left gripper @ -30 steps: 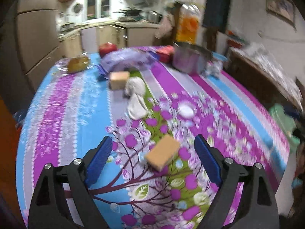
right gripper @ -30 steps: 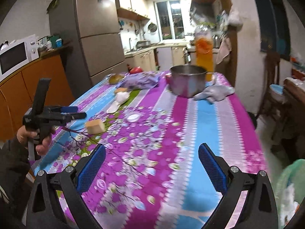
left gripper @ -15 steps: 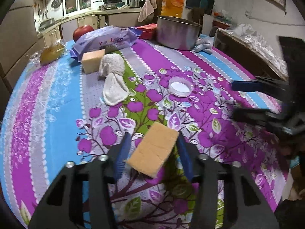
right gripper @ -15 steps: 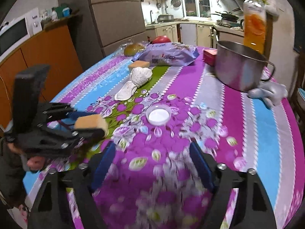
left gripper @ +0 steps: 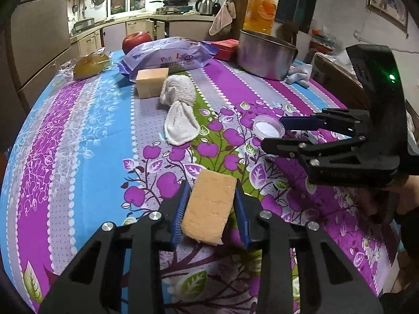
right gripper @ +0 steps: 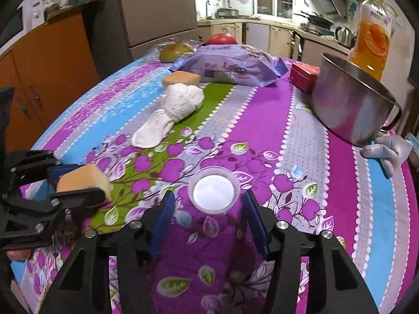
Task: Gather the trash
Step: 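Grasp the tan sponge with the left gripper while the right grasps the white cup, then carry the tan sponge and white cup in both grippers over the green bin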
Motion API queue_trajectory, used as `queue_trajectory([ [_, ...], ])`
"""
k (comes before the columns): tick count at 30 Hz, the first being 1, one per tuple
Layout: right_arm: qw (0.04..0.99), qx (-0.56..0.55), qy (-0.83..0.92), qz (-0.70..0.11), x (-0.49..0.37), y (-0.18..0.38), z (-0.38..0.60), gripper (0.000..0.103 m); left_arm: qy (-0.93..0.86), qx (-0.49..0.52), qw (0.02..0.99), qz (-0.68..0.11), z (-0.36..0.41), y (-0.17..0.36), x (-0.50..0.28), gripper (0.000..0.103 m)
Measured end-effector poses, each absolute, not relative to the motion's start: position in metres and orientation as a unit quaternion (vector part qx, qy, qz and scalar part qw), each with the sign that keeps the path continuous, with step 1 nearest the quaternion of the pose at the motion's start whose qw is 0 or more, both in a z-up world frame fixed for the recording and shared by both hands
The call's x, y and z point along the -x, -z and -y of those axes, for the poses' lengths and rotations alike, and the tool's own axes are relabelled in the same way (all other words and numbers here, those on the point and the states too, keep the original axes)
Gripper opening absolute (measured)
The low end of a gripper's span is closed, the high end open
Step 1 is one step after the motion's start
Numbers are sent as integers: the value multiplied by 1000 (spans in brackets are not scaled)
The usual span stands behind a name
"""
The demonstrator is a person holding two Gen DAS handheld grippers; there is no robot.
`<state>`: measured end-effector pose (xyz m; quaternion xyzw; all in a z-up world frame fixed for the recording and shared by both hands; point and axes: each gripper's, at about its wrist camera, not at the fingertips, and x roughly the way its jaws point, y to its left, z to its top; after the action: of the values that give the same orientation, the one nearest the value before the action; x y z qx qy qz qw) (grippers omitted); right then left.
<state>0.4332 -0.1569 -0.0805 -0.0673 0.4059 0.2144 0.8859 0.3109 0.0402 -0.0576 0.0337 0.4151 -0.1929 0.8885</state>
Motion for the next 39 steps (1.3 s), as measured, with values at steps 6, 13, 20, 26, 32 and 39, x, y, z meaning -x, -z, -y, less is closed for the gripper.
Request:
queue_trajectory([
  [6,888,83,-195,-408,-440,82,152,48,171,-36,893,-414,-40,58,-311,31],
  [13,891,91,-188,-404,-433,82,150,41,152,-45,897,-412,-35,57,-309,31],
  [20,897,87,-183,-393,-422,77,157,41,140,-52,900,-411,-31,57,-308,31],
  [26,915,69,-168,-361,-396,57,172,41,125,-54,903,-408,-29,57,-304,31],
  [32,934,46,-147,-324,-354,38,190,41,104,-44,912,-395,-26,49,-292,31],
  [39,956,29,-106,-272,-298,15,214,41,72,-24,934,-349,-17,20,-262,31],
])
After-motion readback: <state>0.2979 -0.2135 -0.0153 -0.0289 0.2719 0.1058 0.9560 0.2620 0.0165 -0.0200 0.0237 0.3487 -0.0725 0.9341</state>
